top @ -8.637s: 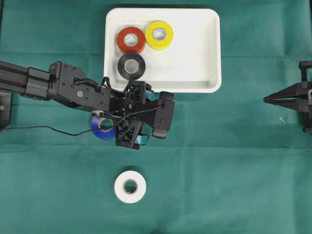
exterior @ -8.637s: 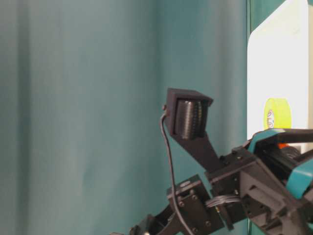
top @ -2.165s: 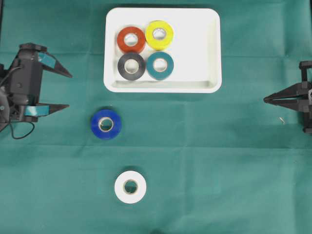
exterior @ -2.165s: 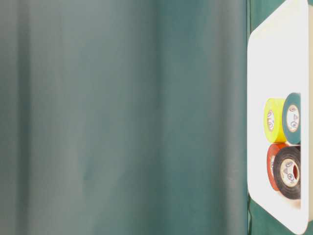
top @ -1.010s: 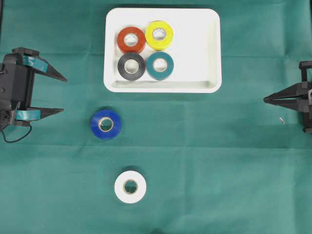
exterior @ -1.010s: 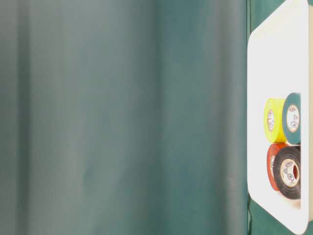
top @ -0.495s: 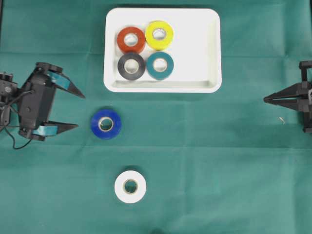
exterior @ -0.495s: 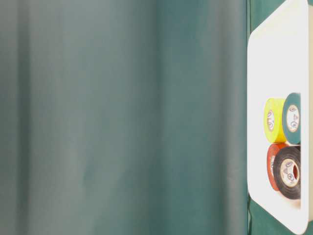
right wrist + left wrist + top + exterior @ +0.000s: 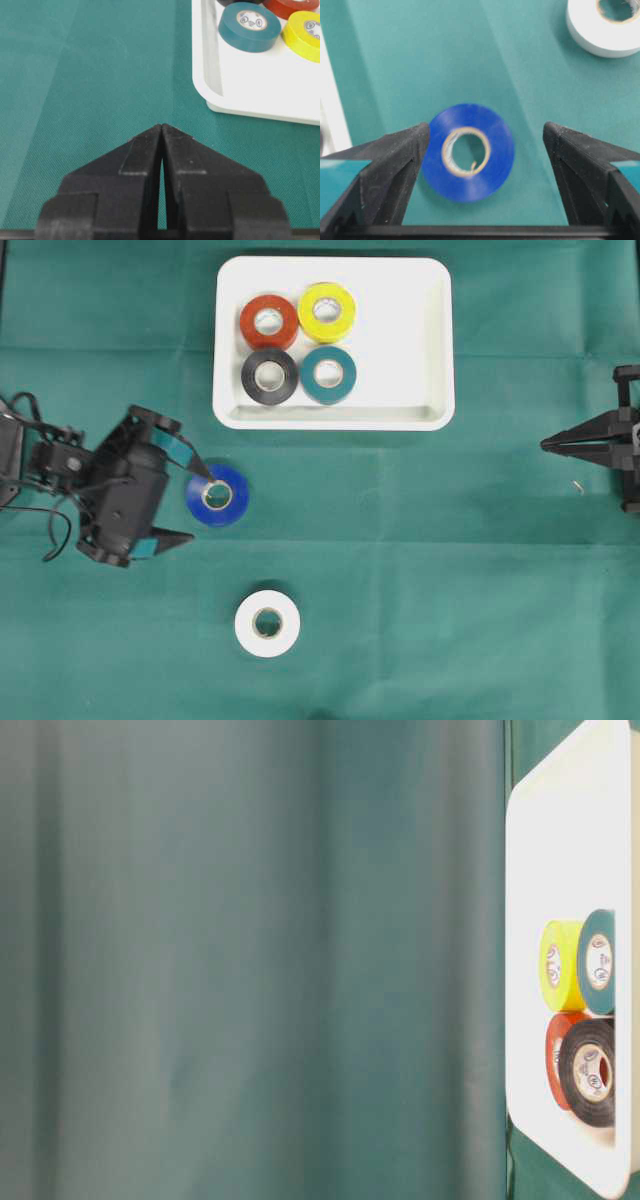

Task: Put the tape into the white case with the left arm.
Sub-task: 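Move the left gripper past the blue roll toward the white roll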

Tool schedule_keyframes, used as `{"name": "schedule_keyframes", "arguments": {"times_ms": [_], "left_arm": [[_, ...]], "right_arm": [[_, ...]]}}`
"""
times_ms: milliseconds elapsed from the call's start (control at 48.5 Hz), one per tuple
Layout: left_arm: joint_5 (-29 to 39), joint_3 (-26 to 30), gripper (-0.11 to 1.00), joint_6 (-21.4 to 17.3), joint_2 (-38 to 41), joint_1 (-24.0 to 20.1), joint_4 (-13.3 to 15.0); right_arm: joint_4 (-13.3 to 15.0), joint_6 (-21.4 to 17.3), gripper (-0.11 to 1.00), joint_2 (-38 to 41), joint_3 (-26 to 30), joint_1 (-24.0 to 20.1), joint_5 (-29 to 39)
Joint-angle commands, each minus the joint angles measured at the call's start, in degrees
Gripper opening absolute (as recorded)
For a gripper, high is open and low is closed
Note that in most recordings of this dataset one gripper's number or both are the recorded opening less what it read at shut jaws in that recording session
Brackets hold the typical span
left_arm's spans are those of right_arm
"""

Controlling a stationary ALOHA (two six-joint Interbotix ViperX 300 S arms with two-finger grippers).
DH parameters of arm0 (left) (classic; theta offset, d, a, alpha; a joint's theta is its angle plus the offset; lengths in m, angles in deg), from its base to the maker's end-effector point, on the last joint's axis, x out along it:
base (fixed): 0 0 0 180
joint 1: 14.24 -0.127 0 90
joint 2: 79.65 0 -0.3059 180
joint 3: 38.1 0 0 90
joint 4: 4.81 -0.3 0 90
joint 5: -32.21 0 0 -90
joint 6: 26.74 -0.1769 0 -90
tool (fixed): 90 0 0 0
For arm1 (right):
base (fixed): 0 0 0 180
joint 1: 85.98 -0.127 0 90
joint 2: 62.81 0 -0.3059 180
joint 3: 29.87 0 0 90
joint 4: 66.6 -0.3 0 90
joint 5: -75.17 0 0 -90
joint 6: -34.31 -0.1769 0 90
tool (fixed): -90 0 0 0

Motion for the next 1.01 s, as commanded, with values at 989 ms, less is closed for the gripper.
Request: {"name": "schedule_keyframes", "arguments": {"times_ms": [989], "left_arm": [[-1.2, 21.7, 0.97, -0.1, 25.4, 9.6, 0.1]], "right_arm": [[0.0, -0.1, -0.09, 0.4, 0.6, 0.0, -0.6]]}}
